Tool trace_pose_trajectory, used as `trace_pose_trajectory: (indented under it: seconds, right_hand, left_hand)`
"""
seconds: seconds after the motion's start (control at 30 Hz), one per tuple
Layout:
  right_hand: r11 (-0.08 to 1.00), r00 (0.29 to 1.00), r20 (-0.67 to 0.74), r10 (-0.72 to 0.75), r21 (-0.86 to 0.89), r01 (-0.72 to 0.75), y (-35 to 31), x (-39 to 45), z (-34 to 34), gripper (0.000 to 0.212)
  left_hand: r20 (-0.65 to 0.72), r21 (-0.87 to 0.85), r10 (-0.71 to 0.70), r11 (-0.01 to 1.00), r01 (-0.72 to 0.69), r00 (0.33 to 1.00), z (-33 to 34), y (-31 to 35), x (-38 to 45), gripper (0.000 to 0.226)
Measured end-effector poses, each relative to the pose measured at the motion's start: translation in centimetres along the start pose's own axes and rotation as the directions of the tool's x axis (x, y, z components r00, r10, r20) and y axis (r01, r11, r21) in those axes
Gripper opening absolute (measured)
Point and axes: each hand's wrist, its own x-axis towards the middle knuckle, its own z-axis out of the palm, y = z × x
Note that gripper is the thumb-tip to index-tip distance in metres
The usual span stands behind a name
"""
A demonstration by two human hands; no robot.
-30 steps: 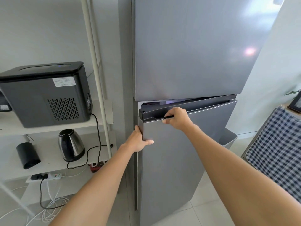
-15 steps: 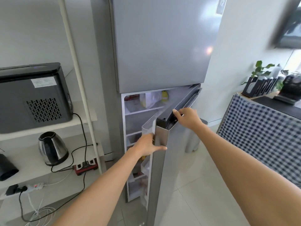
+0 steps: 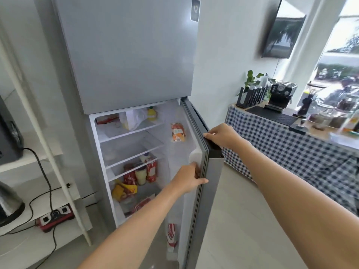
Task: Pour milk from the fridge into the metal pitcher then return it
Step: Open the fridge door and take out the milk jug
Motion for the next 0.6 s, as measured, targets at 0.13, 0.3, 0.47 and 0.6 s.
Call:
trace_pose_trajectory:
  seconds: [0.13,0.3,0.47,0.6]
  right_hand:
    - [0.998,0.999,-0.042,0.006,-0.059,-0.008,3.6,-0.4,-1.8,0.033]
    - [0.991,0.996,-0.069,0.061,-0.113,-0.068,8.6,-0.6,-3.5,0.031]
    - [0.98,0.994,-0.047,0.1,-0.17,-0.107,13.0,-0.5,-5.1,0.038]
    - [0.963,0.994,-0.046,0.101,-0.247,-0.109,16.1,0.2,-5.9,0.038]
  left_hand:
    - [0.015,0.031,0.053,0.998,-0.053,0.999,3.4,3.3,1.9,0.041]
    - [0.078,0.178,0.186,0.964,-0.197,0.979,7.1,6.8,4.1,0.041]
    - [0.203,0.394,0.293,0.849,-0.352,0.934,10.2,9.4,6.5,0.06]
    - [0.252,0.472,0.319,0.784,-0.404,0.914,12.5,11.7,8.2,0.069]
